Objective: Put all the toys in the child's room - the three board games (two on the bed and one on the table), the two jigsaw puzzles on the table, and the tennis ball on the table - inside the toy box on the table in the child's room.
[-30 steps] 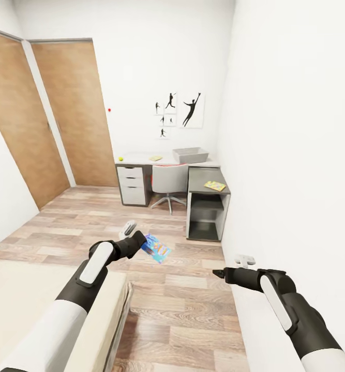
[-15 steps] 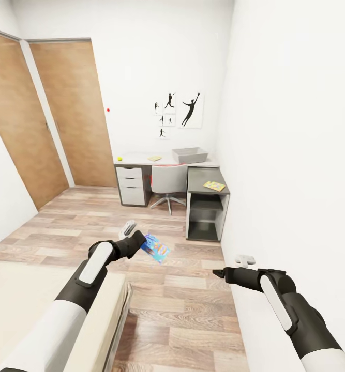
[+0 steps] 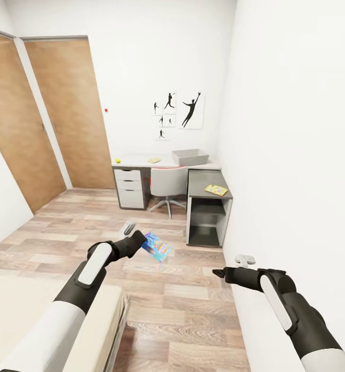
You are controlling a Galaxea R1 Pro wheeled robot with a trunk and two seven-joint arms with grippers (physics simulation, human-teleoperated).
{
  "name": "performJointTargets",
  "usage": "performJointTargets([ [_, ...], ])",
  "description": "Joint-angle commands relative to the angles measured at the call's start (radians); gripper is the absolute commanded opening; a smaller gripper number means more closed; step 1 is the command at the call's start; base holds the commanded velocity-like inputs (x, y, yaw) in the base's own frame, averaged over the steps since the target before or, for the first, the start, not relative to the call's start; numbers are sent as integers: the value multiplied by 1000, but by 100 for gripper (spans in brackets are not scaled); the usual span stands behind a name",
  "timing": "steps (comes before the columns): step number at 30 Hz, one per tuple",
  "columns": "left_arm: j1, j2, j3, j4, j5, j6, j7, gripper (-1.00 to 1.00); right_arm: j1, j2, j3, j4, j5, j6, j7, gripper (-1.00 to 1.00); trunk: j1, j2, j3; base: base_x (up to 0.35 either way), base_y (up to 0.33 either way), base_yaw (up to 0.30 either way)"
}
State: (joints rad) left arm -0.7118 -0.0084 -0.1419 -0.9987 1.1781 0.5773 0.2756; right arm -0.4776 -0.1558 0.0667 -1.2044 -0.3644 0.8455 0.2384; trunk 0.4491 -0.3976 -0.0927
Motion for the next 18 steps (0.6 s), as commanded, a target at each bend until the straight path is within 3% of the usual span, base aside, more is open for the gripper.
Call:
performJointTargets([
  [1, -1, 0, 0, -1, 11, 1, 9, -100, -1, -1, 1, -1, 5, 4, 5, 100, 1, -2, -2, 105, 0, 0],
  [18, 1, 2, 7, -7, 13, 1, 3, -100, 1, -1, 1, -4, 5, 3, 5, 100, 1, -2, -2, 40, 0, -76],
])
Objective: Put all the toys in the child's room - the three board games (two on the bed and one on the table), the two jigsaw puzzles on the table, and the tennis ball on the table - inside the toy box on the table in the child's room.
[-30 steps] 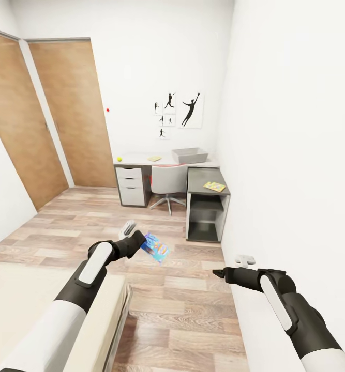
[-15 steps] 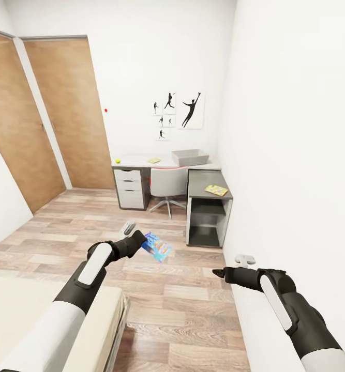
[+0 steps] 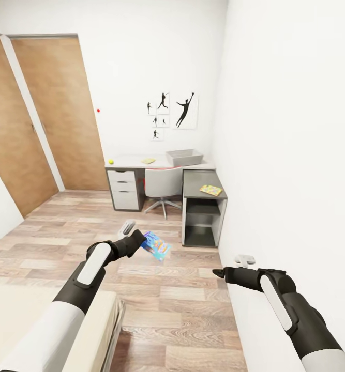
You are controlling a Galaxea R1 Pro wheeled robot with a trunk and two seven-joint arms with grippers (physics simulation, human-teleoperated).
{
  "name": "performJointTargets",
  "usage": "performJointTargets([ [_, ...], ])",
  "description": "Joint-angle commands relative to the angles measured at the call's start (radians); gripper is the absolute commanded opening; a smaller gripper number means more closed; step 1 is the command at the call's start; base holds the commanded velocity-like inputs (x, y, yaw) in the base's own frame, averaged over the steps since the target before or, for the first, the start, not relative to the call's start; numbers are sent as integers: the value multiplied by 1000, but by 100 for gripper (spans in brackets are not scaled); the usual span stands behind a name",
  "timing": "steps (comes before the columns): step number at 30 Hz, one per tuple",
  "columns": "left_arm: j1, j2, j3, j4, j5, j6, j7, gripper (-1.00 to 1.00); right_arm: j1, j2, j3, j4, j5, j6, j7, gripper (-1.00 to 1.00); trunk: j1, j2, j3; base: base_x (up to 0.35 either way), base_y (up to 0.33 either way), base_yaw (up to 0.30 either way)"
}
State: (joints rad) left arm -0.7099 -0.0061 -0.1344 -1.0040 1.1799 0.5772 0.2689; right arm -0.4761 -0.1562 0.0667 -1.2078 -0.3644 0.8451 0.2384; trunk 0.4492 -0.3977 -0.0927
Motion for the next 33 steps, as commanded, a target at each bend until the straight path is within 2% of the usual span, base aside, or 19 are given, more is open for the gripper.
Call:
performJointTargets([
  [1, 0, 0, 0, -2, 11, 1, 9, -100, -1, -1, 1, -1, 5, 3, 5, 100, 1, -2, -2, 150, 0, -21],
  [33, 1, 1, -2, -2, 9, 1, 7, -100, 9, -2, 2, -43, 5, 9, 6, 100, 1, -2, -2, 310, 0, -3],
])
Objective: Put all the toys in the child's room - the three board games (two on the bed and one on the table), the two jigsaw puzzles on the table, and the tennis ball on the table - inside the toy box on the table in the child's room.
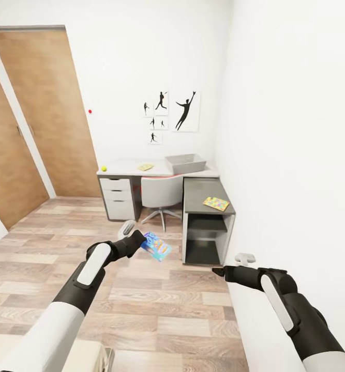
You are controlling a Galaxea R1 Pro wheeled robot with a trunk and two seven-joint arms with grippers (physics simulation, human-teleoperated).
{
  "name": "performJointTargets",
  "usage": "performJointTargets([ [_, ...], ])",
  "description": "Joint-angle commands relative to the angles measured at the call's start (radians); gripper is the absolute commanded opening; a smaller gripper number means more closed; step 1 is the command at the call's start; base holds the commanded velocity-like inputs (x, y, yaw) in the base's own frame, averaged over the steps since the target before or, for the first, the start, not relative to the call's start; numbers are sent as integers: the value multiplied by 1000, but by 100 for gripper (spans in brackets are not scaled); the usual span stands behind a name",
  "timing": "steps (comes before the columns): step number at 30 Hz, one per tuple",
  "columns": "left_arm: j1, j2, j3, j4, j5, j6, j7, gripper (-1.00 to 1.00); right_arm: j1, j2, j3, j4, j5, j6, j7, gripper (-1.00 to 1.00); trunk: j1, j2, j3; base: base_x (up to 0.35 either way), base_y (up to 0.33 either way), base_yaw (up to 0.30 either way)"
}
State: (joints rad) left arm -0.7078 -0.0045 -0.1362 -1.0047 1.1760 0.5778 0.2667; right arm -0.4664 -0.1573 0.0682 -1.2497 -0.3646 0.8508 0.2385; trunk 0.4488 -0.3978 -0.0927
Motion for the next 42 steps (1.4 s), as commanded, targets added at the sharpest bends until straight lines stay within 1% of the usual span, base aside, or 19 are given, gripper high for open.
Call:
performJointTargets([
  [1, -1, 0, 0, -2, 13, 1, 9, -100, 0, -1, 1, -2, 6, 4, 6, 100, 1, -2, -2, 333, 0, 0],
  [13, -1, 0, 0, -2, 13, 1, 9, -100, 1, -1, 1, -8, 6, 5, 5, 100, 1, -2, -2, 331, 0, 0],
  [17, -1, 0, -1, -2, 13, 1, 10, -100, 2, 0, 1, -8, 6, 5, 5, 100, 1, -2, -2, 215, 0, 0],
  [26, -1, 0, -1, -2, 13, 1, 11, -100, 2, -1, 2, -8, 6, 7, 5, 100, 1, -2, -2, 61, 0, -84],
  [42, 2, 1, 5, -2, 13, 1, 9, -100, 2, 0, 2, -8, 6, 7, 5, 100, 1, -2, -2, 36, -40, -10],
])
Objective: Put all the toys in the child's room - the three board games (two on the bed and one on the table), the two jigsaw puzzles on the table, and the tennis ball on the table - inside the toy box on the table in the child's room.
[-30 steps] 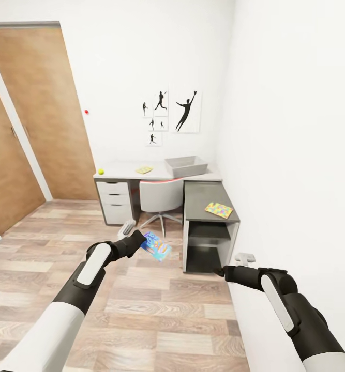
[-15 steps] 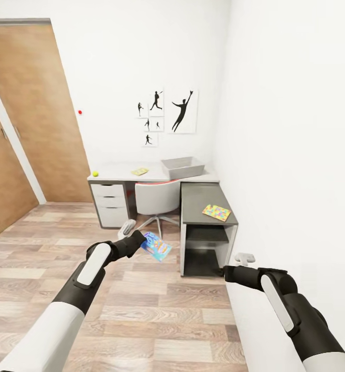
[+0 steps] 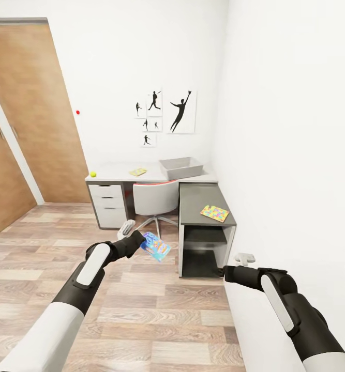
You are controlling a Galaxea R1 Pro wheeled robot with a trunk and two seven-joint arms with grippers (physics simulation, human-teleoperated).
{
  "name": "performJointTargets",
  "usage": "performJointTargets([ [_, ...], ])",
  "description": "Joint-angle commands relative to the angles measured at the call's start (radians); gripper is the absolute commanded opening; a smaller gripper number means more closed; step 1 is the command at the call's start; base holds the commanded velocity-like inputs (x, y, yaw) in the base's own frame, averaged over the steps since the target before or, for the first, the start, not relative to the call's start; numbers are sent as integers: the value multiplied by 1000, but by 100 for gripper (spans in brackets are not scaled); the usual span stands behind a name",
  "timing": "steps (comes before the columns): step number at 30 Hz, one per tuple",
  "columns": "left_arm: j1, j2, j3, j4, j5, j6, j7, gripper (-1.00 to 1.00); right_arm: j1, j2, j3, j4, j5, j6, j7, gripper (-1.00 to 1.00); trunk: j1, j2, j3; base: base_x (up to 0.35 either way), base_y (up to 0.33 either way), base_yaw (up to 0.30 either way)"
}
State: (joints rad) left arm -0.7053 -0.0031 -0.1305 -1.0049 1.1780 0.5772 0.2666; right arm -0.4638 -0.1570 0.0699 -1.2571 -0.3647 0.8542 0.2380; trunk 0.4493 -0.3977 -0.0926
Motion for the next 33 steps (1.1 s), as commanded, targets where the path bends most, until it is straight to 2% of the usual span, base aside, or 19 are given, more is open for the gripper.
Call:
performJointTargets([
  [1, -1, 0, 0, -1, 11, 1, 10, -100, -1, -1, 1, -1, 6, 3, 6, 100, 1, -2, -2, 9, -10, -1],
  [19, -1, 0, 2, -1, 12, 1, 6, -100, -1, -1, 1, -2, 6, 2, 6, 100, 1, -2, -2, 19, -4, 0],
  [33, 4, 1, 2, -1, 11, 1, -15, -100, 0, -1, 1, -2, 6, 2, 6, 100, 1, -2, -2, 230, -115, 0],
])
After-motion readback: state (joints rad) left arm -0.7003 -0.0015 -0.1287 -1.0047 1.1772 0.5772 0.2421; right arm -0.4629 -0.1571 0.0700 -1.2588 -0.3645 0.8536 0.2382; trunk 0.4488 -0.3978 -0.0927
